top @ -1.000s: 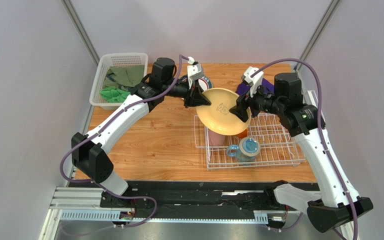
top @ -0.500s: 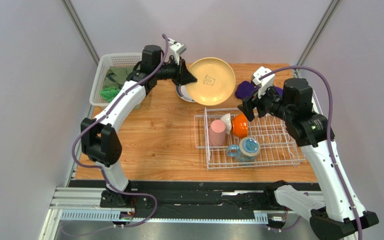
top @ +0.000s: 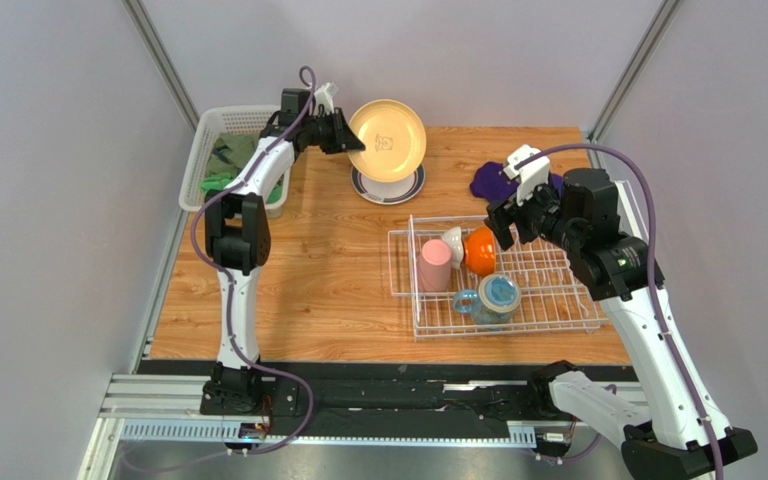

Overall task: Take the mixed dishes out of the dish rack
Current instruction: Place the plate at the center of the board.

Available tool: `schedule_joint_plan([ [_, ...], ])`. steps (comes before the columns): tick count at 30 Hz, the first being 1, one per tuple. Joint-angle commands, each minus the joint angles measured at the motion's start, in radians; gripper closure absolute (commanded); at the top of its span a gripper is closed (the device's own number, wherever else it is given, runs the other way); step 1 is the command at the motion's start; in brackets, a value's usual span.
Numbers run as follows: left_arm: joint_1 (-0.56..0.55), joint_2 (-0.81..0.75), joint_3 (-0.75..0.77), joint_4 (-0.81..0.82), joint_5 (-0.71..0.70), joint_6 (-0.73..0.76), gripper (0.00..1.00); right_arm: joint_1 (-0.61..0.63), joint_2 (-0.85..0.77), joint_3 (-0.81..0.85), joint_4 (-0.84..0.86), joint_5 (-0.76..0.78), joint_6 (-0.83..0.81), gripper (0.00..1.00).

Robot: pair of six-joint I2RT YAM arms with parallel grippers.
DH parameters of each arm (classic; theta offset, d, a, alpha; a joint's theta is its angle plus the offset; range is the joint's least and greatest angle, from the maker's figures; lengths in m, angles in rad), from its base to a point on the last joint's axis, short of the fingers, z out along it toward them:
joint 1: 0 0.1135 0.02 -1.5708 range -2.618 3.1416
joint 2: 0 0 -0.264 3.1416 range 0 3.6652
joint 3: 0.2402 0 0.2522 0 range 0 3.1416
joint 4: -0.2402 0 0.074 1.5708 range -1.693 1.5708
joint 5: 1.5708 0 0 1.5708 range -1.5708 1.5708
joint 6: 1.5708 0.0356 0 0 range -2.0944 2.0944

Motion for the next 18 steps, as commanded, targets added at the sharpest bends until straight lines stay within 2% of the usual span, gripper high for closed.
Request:
schedule_joint_plan([
  [1, 0.009, 0.083, 0.146, -0.052, -0.017, -0.098, 1.00, -0.003, -0.038, -0.011, 0.011, 0.046, -0.027, 0.23],
  [9, 0.018, 0.216, 0.211, -0.060, -0.022, -0.244, 1.00, -0.002, -0.048, -0.021, -0.011, 0.047, -0.036, 0.23],
  [18, 0.018, 0.285, 0.238, -0.072, -0.030, -0.304, 1.00, -0.003, -0.061, -0.055, -0.011, 0.052, -0.045, 0.24],
])
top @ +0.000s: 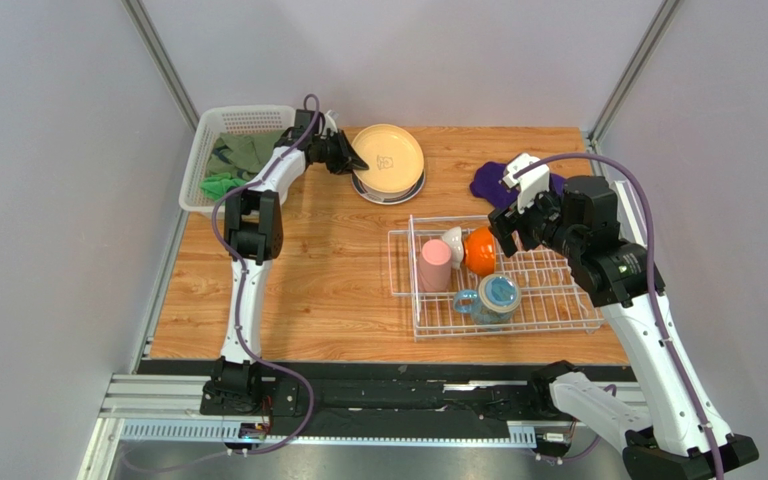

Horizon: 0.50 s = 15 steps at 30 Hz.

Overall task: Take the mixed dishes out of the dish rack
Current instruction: Place the plate at the center of the board.

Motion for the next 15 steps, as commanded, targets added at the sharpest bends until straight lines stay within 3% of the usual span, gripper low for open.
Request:
schedule_joint_plan([
  [1, -0.002, 0.015, 0.070, 0.005, 0.008, -0.065, 1.00, -0.002, -0.027, -0.019, 0.016, 0.017, -0.018, 0.24],
  [9, -0.002, 0.045, 0.090, 0.005, 0.006, -0.089, 0.99, -0.003, -0.055, -0.049, 0.019, 0.019, -0.025, 0.24],
  [15, -0.002, 0.043, 0.087, -0.007, -0.009, -0.083, 0.88, -0.003, -0.070, -0.060, 0.018, 0.025, -0.027, 0.23],
])
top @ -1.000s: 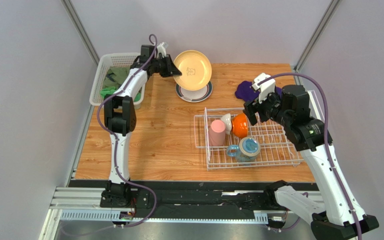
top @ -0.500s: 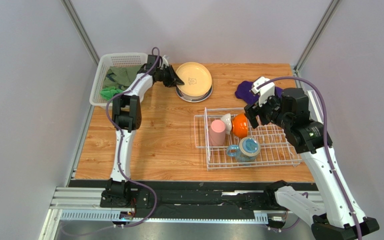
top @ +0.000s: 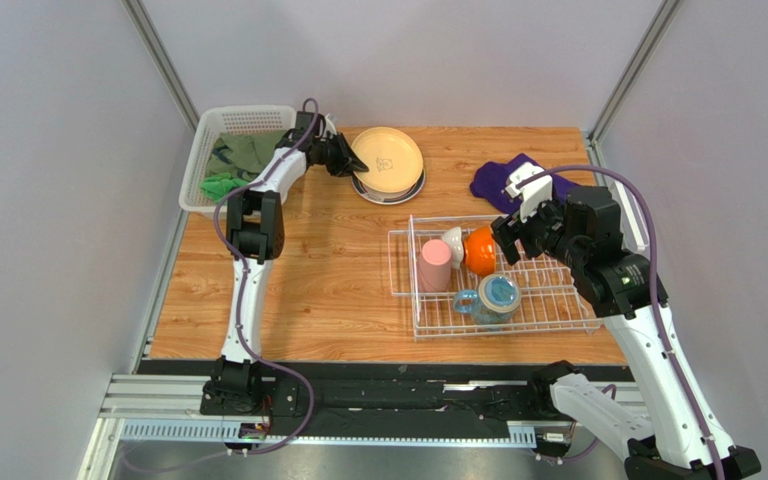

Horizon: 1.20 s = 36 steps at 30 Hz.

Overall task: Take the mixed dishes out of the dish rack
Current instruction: Place the plate at the center of the board.

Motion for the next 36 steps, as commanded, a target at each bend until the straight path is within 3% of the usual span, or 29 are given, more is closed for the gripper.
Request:
schedule_joint_plan([
  [1, -0.003, -0.002, 0.053, 0.013, 0.001, -0.019, 0.86, -0.003, -0.019, -0.006, 0.020, 0.018, -0.015, 0.23],
  [5, -0.003, 0.000, 0.057, 0.012, 0.001, -0.017, 0.75, -0.002, -0.024, -0.012, 0.018, 0.023, -0.012, 0.23],
  [13, -0.003, 0.000, 0.054, 0.015, 0.004, -0.016, 0.66, -0.003, -0.042, -0.017, 0.003, 0.037, -0.012, 0.23],
  [23, -0.004, -0.029, 0.053, -0.024, -0.033, 0.050, 0.45, -0.002, -0.052, -0.023, -0.014, 0.027, -0.011, 0.23],
  [36, -0.016, -0.089, 0.060, -0.091, -0.130, 0.145, 0.37, -0.003, -0.056, -0.054, -0.014, 0.009, -0.014, 0.23],
])
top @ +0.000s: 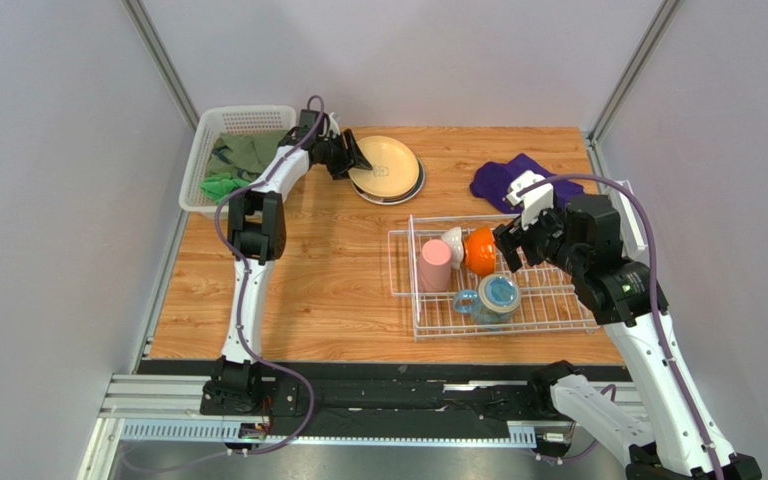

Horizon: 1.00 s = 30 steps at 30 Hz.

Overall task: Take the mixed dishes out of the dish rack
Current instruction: Place the plate at the center of the board.

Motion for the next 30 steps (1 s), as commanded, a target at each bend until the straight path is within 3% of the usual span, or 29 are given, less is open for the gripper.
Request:
schedule_joint_plan([
  [1, -0.003, -0.090, 0.044, -0.041, -0.055, 0.062, 0.35, -0.003, -0.015, -0.016, 0.001, -0.008, -0.015, 0.23],
  [30, -0.022, -0.178, 0.036, -0.135, -0.167, 0.127, 0.33, -0.003, -0.033, -0.097, 0.013, -0.034, -0.026, 0.23],
])
